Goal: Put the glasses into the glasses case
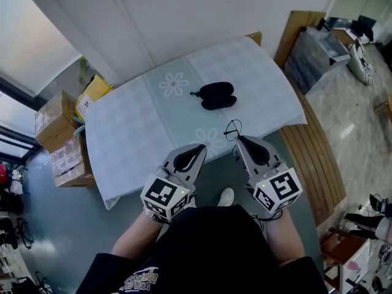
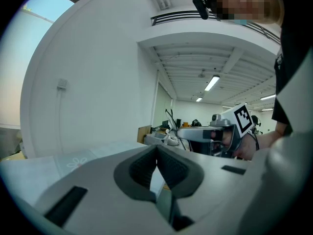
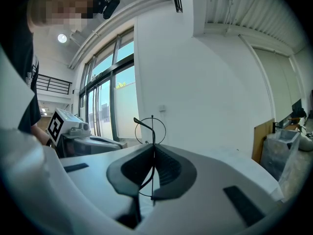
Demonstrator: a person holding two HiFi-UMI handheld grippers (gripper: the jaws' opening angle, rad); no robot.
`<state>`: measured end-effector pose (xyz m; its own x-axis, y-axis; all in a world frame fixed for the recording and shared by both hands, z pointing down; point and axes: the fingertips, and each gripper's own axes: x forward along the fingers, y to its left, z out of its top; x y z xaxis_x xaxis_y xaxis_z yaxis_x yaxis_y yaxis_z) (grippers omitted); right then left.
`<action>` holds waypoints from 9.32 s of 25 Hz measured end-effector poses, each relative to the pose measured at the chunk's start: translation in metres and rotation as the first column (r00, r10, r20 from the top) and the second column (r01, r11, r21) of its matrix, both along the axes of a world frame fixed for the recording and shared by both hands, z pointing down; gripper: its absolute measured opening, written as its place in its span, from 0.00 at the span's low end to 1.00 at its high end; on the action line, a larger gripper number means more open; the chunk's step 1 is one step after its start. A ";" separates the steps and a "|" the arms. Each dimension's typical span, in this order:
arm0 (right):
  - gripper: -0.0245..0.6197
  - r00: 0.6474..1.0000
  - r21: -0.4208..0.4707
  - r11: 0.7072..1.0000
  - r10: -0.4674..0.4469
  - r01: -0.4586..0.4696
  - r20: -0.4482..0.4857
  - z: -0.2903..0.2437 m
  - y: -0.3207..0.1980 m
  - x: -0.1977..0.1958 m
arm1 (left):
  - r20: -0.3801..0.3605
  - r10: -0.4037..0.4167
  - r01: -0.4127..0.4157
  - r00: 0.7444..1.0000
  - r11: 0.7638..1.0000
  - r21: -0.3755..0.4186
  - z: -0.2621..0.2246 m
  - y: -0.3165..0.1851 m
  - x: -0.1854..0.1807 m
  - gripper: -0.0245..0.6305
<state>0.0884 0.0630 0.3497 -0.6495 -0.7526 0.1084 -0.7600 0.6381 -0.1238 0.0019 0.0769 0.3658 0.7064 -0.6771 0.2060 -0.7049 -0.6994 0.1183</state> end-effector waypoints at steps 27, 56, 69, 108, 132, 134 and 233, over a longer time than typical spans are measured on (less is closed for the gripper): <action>0.08 0.996 -0.053 0.994 -0.092 0.092 0.005 0.019 -0.038 0.050 | 0.012 -0.091 0.091 0.996 0.995 -0.038 0.013 -0.020 0.048 0.08; 0.08 0.991 -0.096 0.992 -0.091 0.081 -0.098 0.039 -0.145 -0.001 | -0.015 0.001 -0.003 1.000 0.997 -0.079 0.035 -0.114 0.000 0.08; 0.08 0.976 -0.168 0.983 -0.106 0.074 -0.192 0.075 -0.196 -0.023 | -0.034 0.080 -0.083 0.996 0.990 -0.114 0.055 -0.158 -0.021 0.08; 0.08 0.375 -0.449 0.749 -0.644 0.488 -0.667 0.237 -0.274 -0.048 | -0.002 -0.134 0.132 0.991 0.973 -0.192 0.080 -0.181 -0.033 0.08; 0.08 0.104 -0.656 0.569 -0.789 0.496 -0.606 0.303 -0.260 -0.054 | -0.013 -0.199 0.190 0.980 0.953 -0.236 0.095 -0.195 -0.043 0.08; 0.08 0.096 -0.665 0.560 -0.795 0.494 -0.599 0.305 -0.259 -0.055 | -0.012 -0.202 0.193 0.979 0.952 -0.238 0.095 -0.195 -0.044 0.08; 0.07 0.881 -0.184 0.883 -0.456 0.431 -0.124 0.058 -0.133 -0.042 | -0.027 -0.216 0.213 0.976 0.972 -0.098 0.043 -0.139 -0.014 0.08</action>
<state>0.0460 -0.0702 0.4077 -0.8760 -0.3569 0.3245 -0.4187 0.8966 -0.1444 -0.0117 -0.0623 0.4091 0.5550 -0.7927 0.2521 -0.8312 -0.5168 0.2048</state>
